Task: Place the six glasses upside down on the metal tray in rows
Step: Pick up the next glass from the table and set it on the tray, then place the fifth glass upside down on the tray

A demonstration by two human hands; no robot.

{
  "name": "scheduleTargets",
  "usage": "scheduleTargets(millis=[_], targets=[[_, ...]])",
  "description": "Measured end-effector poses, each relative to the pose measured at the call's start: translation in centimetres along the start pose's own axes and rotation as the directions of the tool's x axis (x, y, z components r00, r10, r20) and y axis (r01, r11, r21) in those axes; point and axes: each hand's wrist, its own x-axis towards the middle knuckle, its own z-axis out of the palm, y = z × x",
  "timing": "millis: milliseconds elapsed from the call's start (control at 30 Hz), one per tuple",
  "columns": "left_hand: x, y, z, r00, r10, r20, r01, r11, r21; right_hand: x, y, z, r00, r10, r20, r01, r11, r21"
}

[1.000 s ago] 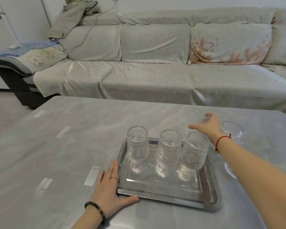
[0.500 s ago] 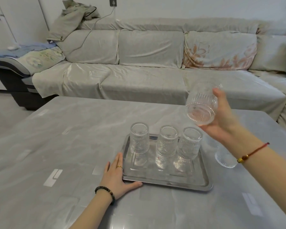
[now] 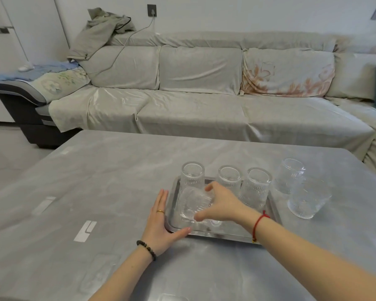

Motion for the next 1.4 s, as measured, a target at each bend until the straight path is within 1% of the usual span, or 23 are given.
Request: scheduleTargets(millis=[100, 200, 233, 267, 333, 367, 433, 533, 600, 667, 733, 833, 900, 967, 1033, 1067, 1133, 1167, 1233, 1300, 1367, 1400], targets=[[0.7, 1.3, -0.2, 0.996, 0.088, 0.011, -0.087, 0.995, -0.054, 1.4, -0.5, 1.3, 0.993, -0.083, -0.087, 0.077, 0.994, -0.074], [1.7, 2.5, 0.2, 0.993, 0.113, 0.045, -0.110, 0.991, -0.071, 2.4, -1.2, 2.4, 0.977, -0.155, -0.148, 0.135, 0.981, -0.139], [2.0, 2.8, 0.5, 0.992, 0.124, 0.035, -0.120, 0.989, -0.091, 2.6, -1.4, 2.6, 0.972, -0.172, -0.159, 0.149, 0.978, -0.147], [2.3, 3.0, 0.7, 0.993, 0.120, 0.012, -0.117, 0.985, -0.130, 2.7, -1.6, 2.9, 0.968, -0.183, -0.170, 0.159, 0.977, -0.145], [2.8, 3.5, 1.1, 0.998, 0.057, -0.032, -0.064, 0.964, -0.259, 2.8, -1.7, 3.4, 0.956, -0.204, -0.209, 0.181, 0.975, -0.128], [2.9, 3.5, 1.2, 0.998, 0.031, -0.046, -0.044, 0.950, -0.308, 2.8, -1.6, 3.7, 0.947, -0.218, -0.235, 0.197, 0.974, -0.109], [3.0, 3.3, 1.1, 0.998, -0.003, -0.062, -0.017, 0.946, -0.325, 2.8, -1.2, 4.4, 0.929, -0.230, -0.290, 0.235, 0.972, -0.019], [3.1, 2.8, 1.1, 0.996, -0.049, -0.068, 0.024, 0.941, -0.336, 2.3, -0.4, 5.4, 0.898, -0.201, -0.390, 0.286, 0.943, 0.171], [3.2, 2.7, 1.2, 0.996, -0.063, -0.069, 0.035, 0.937, -0.347, 1.9, 0.0, 6.1, 0.887, -0.169, -0.429, 0.304, 0.914, 0.269], [3.2, 2.8, 1.2, 0.996, -0.073, -0.056, 0.048, 0.933, -0.356, 1.9, 0.4, 6.7, 0.900, -0.111, -0.421, 0.283, 0.885, 0.371], [3.2, 2.7, 1.2, 0.998, -0.061, -0.034, 0.045, 0.935, -0.351, 1.9, 0.6, 7.0, 0.911, -0.069, -0.406, 0.255, 0.869, 0.425], [2.8, 2.3, 1.1, 1.000, -0.025, -0.001, 0.024, 0.950, -0.310, 2.1, 0.9, 7.1, 0.925, -0.075, -0.372, 0.237, 0.880, 0.412], [2.3, 2.1, 0.8, 1.000, -0.017, 0.019, 0.021, 0.965, -0.263, 1.7, 1.4, 6.7, 0.946, -0.081, -0.314, 0.219, 0.873, 0.435], [1.6, 1.5, 0.5, 0.999, -0.011, 0.043, 0.017, 0.988, -0.153, 1.0, 2.4, 5.5, 0.944, -0.102, -0.312, 0.244, 0.854, 0.459], [0.8, 0.5, 0.1, 0.997, -0.034, 0.073, 0.037, 0.999, -0.032, 0.1, 3.9, 3.5, 0.907, -0.113, -0.406, 0.309, 0.833, 0.459], [0.3, 0.0, 0.0, 0.995, -0.038, 0.091, 0.036, 0.999, 0.028, -0.3, 4.9, 2.3, 0.874, -0.101, -0.475, 0.341, 0.824, 0.452], [-0.6, -1.0, 0.2, 0.991, -0.043, 0.126, 0.016, 0.978, 0.207, -1.2, 7.4, -0.4, 0.779, -0.033, -0.626, 0.375, 0.825, 0.423], [-0.9, -1.4, 0.3, 0.990, -0.052, 0.129, 0.009, 0.951, 0.309, -1.6, 8.8, -1.8, 0.722, 0.013, -0.692, 0.372, 0.836, 0.404], [-1.1, -1.9, 0.7, 0.991, -0.081, 0.104, 0.028, 0.899, 0.436, -2.2, 11.9, -4.0, 0.611, 0.115, -0.784, 0.315, 0.873, 0.373], [-1.1, -1.9, 1.0, 0.991, -0.099, 0.088, 0.045, 0.879, 0.475, -2.5, 15.0, -5.8, 0.514, 0.190, -0.837, 0.223, 0.912, 0.345], [-1.1, -1.6, 1.1, 0.991, -0.098, 0.088, 0.042, 0.868, 0.495, -2.6, 17.5, -6.8, 0.458, 0.230, -0.859, 0.133, 0.937, 0.322], [-1.1, -1.6, 1.1, 0.991, -0.097, 0.087, 0.040, 0.863, 0.504, -2.5, 18.6, -7.1, 0.449, 0.244, -0.860, 0.092, 0.944, 0.316]])
